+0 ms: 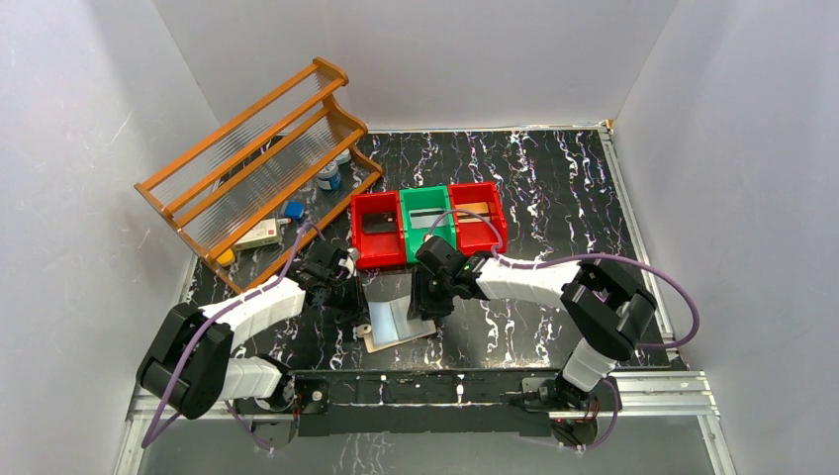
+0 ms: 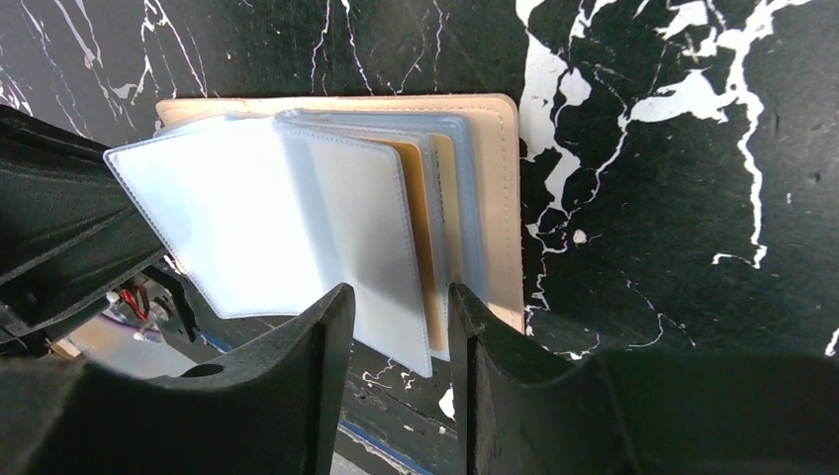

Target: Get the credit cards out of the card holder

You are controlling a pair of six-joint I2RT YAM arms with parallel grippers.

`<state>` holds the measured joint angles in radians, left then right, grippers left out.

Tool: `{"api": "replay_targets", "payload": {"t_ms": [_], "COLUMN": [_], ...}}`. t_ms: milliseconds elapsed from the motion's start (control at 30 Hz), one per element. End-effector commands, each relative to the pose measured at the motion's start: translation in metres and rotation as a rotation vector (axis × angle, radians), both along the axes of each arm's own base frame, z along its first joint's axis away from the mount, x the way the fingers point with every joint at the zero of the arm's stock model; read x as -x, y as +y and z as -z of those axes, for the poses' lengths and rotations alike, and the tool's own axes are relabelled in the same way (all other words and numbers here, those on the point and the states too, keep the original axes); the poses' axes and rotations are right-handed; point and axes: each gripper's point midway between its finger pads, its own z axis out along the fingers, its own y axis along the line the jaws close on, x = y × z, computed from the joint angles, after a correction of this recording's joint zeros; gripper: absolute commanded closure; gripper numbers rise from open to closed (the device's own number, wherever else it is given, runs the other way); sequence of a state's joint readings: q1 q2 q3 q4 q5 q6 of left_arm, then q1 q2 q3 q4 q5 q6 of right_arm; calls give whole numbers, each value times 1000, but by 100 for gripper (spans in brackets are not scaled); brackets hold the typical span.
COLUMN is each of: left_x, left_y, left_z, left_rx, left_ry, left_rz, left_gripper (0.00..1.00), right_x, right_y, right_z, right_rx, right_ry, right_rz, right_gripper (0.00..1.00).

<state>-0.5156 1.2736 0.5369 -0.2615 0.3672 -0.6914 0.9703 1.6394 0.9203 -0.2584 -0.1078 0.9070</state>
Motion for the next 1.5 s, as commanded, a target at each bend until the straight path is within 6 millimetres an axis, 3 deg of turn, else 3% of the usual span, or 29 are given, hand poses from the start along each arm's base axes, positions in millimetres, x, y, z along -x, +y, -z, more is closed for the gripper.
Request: {"api": "replay_targets", "payload": {"t_ms": [0, 433, 667, 1133, 1367, 1467], "left_x": [5, 5, 5, 6, 5, 5], "left_y": [-4, -4, -5, -5, -5, -5], "left_z": [-1, -2, -2, -3, -3, -3], "left_rx": [19, 23, 25, 28, 28, 29], "left_ry": [19, 19, 18, 17, 16, 16], "left_rz": [23, 22, 25, 22, 25, 25], "left_gripper": [100, 100, 100, 100, 100, 100], "right_x": [-7, -10, -15, -8, -3, -3], "right_y": [26, 19, 3, 20, 18, 11], "right_z": [-28, -27, -18, -13, -3, 9], "right_rx": [-105, 0, 140, 91, 98, 149], "right_ry": [-46, -63, -92, -69, -43, -31], "right_rz": [-37, -21, 5, -47, -45, -37], "right_gripper": [53, 44, 37, 39, 40, 38]}}
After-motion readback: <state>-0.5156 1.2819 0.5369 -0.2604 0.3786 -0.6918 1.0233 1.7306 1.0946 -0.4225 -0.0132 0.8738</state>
